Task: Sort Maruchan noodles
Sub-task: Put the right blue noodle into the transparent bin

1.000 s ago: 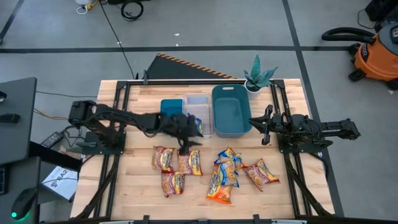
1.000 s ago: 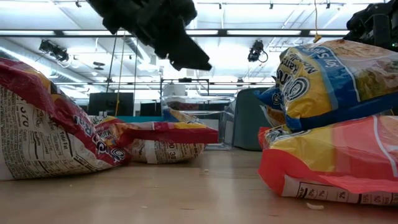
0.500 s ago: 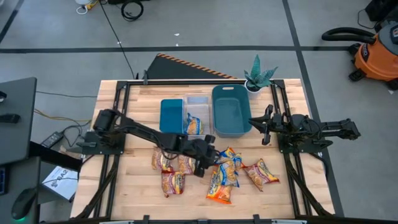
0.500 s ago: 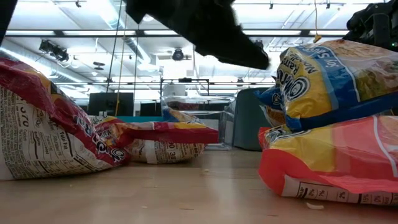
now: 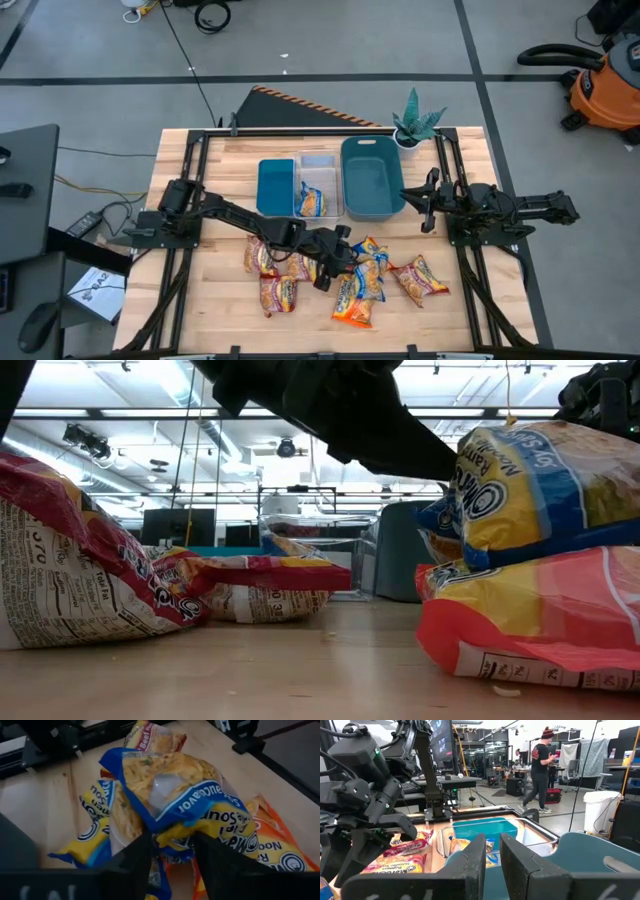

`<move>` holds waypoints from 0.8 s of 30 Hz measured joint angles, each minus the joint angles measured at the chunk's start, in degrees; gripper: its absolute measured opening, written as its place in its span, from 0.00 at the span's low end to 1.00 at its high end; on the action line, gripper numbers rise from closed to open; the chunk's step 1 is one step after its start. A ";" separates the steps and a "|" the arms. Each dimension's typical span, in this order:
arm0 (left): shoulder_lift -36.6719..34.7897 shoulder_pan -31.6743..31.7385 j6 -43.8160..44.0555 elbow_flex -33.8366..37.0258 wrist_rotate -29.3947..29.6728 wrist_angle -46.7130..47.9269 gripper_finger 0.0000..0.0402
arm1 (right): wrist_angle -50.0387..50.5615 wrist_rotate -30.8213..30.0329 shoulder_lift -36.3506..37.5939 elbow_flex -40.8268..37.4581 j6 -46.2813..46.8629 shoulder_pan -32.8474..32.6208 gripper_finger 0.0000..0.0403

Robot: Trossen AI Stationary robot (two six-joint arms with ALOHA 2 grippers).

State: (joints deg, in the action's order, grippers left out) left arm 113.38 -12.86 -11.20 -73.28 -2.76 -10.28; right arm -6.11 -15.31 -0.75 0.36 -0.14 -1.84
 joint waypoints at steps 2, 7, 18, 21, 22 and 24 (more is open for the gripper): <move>-0.01 0.00 0.02 0.00 -0.07 -0.64 0.28 | -0.31 0.00 0.00 0.01 0.00 0.01 0.15; -0.25 -0.23 0.68 0.01 -0.07 -0.40 0.07 | -0.31 0.00 0.00 0.01 -0.01 0.00 0.15; -10.78 1.58 2.06 0.04 -0.04 4.50 0.01 | -0.32 0.00 0.00 0.01 0.00 0.00 0.15; -14.89 3.13 1.27 0.07 0.60 10.27 0.01 | -0.38 0.00 0.00 0.00 -0.01 0.00 0.15; -16.18 3.77 1.08 0.07 1.16 11.69 0.01 | -0.51 0.00 0.02 0.00 0.00 0.02 0.15; -18.97 5.24 0.15 0.07 3.56 15.88 0.01 | -0.59 0.00 0.00 0.00 -0.01 0.01 0.15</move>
State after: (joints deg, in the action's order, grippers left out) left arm 94.41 -7.62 -11.05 -73.21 0.80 5.60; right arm -6.70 -15.31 -0.75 0.36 -0.15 -1.84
